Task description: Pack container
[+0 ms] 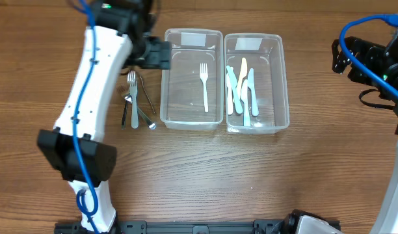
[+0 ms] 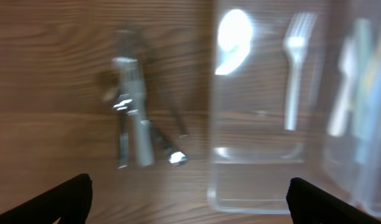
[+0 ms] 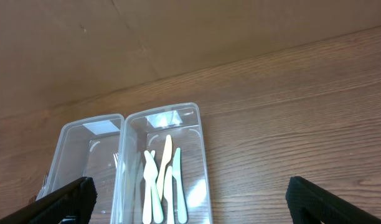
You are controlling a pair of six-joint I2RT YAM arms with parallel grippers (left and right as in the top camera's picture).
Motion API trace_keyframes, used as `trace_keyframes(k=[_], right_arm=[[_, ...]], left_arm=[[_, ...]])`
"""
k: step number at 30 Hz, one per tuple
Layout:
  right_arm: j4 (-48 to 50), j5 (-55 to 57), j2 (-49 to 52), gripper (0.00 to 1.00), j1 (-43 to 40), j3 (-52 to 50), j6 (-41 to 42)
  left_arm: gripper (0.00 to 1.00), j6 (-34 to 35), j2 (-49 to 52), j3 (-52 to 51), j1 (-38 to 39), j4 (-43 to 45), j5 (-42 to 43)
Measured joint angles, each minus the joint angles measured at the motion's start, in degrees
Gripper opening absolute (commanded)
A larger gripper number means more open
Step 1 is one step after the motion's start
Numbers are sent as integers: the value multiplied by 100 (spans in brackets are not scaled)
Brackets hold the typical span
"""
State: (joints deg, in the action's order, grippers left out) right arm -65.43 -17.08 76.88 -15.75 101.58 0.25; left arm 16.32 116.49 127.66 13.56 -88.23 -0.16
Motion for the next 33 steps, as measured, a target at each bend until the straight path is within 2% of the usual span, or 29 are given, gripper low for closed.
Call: trace_keyframes(k=[3, 6, 9, 10, 12, 16, 24, 33], right_arm=[[2, -2, 0, 100, 0, 0, 0], [2, -2, 0, 100, 0, 0, 0], [0, -2, 0, 100, 0, 0, 0], [0, -2, 0, 100, 0, 0, -2], [2, 0, 0, 100, -2, 0, -2], [-2, 0, 0, 100, 0, 0, -2], [0, 0, 0, 100, 0, 0, -2], [4, -2, 0, 100, 0, 0, -2]], left_arm=[[99, 0, -46, -256, -332, 105, -275], [82, -9, -44, -872, -573, 472, -284], [57, -13, -39, -1530, -708, 850, -107], [54, -17, -39, -1681, -726, 960, -76], [53, -35, -39, -2096, -728, 1300, 15], [59, 28, -33, -2761, -702, 1864, 103], [59, 70, -33, -3956, -691, 2885, 212], [58, 72, -33, -4640, -691, 3589, 236]])
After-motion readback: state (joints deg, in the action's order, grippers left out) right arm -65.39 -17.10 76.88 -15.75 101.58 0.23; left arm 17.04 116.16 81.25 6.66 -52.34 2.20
